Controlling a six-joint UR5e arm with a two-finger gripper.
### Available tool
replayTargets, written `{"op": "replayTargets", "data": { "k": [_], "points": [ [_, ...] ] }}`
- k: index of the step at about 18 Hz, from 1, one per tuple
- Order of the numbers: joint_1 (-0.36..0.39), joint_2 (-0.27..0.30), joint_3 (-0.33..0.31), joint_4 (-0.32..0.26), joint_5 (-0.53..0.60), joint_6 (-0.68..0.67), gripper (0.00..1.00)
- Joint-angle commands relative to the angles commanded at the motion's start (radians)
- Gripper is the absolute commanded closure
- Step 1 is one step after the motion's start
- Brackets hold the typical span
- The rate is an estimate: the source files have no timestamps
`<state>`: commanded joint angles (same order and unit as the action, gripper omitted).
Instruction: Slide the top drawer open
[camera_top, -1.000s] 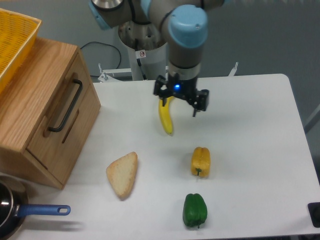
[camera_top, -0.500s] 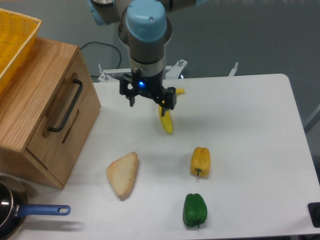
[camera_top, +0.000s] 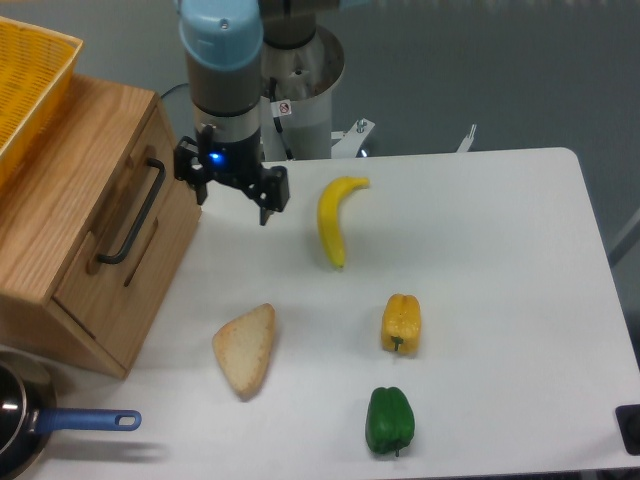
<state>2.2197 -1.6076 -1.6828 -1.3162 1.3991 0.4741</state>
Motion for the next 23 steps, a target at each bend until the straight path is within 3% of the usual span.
{"op": "replayTargets", "data": {
  "k": [23],
  "points": [
    [-0.041, -0.017, 0.009, -0.006, -0.092, -0.088, 0.0]
  ]
}}
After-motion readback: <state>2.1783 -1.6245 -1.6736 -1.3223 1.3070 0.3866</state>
